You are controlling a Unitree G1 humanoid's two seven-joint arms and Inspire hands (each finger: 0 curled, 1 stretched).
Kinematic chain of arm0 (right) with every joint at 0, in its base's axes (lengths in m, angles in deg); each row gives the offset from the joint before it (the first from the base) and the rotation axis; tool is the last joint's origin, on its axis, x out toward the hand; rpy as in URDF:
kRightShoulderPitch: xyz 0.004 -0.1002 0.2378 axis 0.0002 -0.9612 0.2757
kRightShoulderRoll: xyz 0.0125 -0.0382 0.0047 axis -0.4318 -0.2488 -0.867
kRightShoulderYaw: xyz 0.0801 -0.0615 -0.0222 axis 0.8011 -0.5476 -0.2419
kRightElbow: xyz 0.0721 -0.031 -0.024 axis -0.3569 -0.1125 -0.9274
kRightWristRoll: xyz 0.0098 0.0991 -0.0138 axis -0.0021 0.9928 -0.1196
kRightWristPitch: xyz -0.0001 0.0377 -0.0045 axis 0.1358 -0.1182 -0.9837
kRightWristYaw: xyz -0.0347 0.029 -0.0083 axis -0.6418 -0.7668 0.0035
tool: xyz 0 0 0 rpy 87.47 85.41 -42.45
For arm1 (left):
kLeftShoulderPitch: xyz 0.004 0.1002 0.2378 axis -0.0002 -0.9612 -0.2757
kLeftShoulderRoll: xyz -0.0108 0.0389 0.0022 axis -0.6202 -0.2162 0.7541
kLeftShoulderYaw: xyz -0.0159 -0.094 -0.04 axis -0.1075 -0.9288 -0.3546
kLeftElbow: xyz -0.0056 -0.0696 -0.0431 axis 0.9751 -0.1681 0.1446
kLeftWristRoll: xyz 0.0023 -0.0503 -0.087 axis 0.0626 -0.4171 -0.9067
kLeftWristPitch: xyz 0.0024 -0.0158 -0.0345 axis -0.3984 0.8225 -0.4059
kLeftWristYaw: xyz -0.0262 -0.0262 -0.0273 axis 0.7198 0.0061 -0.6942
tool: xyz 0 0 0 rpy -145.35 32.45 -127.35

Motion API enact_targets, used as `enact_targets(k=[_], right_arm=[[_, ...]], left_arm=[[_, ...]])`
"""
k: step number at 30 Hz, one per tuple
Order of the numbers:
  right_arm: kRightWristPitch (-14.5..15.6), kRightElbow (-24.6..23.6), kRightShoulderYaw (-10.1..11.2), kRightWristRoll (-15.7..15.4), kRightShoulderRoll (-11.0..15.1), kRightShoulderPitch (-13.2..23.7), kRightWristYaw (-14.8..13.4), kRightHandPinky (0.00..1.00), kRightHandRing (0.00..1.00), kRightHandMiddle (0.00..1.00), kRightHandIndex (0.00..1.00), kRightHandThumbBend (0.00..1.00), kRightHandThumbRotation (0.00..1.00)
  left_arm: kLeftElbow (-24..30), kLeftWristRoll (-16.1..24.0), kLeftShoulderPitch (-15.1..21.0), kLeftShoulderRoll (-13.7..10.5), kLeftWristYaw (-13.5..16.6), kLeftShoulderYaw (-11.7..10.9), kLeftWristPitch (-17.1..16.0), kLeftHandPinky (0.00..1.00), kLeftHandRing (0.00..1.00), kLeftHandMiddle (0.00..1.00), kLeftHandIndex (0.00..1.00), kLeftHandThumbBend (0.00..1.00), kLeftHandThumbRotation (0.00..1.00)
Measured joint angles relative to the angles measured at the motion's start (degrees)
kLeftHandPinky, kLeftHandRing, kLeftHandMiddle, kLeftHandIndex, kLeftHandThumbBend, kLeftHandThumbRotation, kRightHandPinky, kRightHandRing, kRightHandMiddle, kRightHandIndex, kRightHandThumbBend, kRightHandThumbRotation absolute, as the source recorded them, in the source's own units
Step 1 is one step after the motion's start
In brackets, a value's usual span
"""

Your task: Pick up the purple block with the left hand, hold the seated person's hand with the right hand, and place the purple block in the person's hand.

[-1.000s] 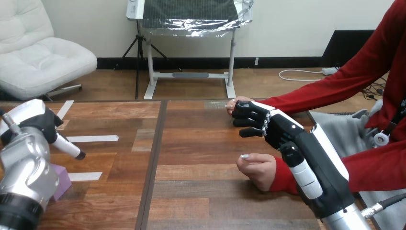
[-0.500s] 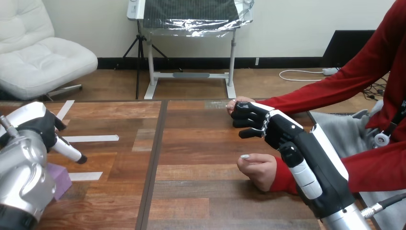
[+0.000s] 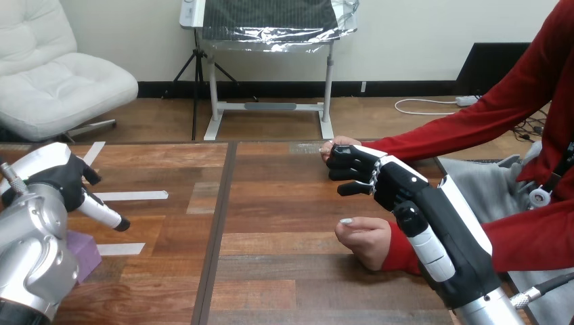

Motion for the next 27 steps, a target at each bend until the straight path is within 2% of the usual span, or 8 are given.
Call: enact_targets(k=[13, 27], right_arm=[[0.0, 0.0, 0.0, 0.0, 0.0, 0.0, 0.0, 0.73, 0.79, 0.81, 0.81, 0.81, 1.0], [0.0, 0.0, 0.0, 0.1, 0.0, 0.0, 0.0, 0.74, 0.79, 0.81, 0.81, 0.82, 1.0]], left_arm=[[0.8, 0.3, -1.1, -0.3, 0.0, -0.1, 0.9, 0.52, 0.72, 0.78, 0.79, 0.83, 0.16], [0.8, 2.3, -2.4, -0.5, 0.6, -0.1, 2.5, 0.65, 0.8, 0.84, 0.83, 0.84, 0.16]])
